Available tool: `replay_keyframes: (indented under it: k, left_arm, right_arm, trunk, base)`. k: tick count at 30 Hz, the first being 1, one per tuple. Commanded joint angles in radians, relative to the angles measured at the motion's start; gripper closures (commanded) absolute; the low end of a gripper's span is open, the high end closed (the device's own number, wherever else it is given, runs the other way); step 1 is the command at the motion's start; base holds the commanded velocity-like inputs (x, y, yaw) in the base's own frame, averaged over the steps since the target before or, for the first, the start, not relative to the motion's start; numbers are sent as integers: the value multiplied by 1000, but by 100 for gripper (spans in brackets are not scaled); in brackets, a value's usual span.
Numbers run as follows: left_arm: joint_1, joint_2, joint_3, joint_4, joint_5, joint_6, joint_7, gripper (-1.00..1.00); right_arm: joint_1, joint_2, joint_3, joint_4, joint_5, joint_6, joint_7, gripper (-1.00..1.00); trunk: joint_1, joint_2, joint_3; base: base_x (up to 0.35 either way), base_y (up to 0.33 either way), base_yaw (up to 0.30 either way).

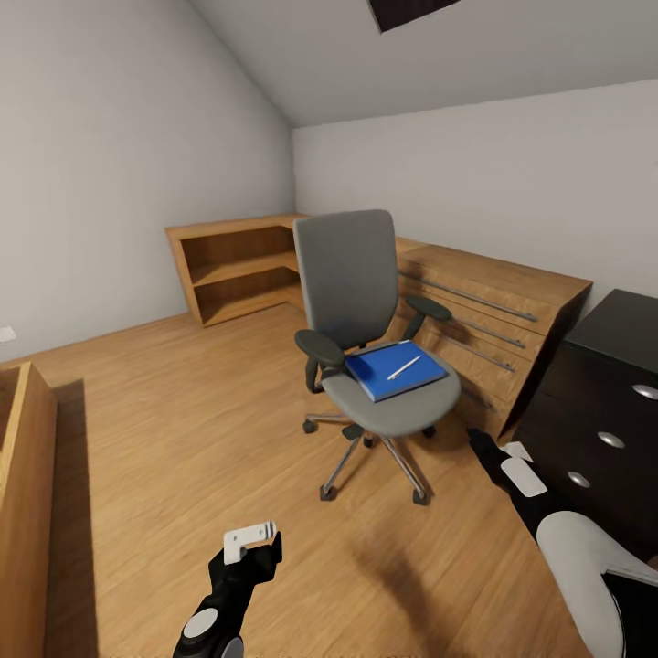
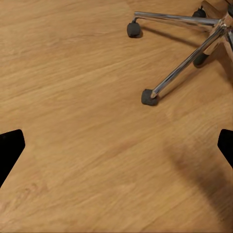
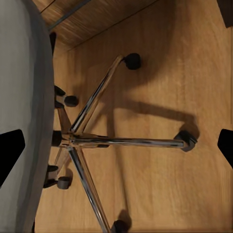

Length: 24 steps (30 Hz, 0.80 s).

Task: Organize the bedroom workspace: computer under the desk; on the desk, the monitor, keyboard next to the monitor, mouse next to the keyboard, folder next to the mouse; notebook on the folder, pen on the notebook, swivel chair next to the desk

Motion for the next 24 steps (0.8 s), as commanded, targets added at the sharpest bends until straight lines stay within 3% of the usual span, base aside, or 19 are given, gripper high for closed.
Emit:
replay_keyframes:
  k: [1,9,16,20,22,24]
  left_arm:
    - [-1,0,-2,-1,8,3,8,-100]
    - [0,0,-1,-1,8,4,8,-100]
    - [-1,0,-1,-1,9,4,8,-100]
    - [-1,0,-1,-1,9,4,8,-100]
    - [-1,-1,-3,0,9,4,8,-100]
    - [-1,-1,-3,0,9,4,8,-100]
  right_arm:
    - [0,0,-3,-2,-7,5,-5,-100]
    - [0,3,-2,0,-6,5,-5,-100]
    - [0,35,-2,1,-5,3,-4,-100]
    - [1,80,-1,2,2,2,-4,-100]
    - [2,117,-1,2,44,2,-3,-100]
    - [2,139,-1,2,72,2,-3,-100]
  trunk:
    - [0,0,-1]
    - [0,0,-1]
    - [0,0,-1]
    - [0,0,-1]
    - [0,0,-1]
    - [0,0,-1]
  base:
    - [-27,0,0]
    - [-165,0,0]
    - [-118,0,0]
    - [-6,0,0]
    - [-1,0,0]
    - [0,0,0]
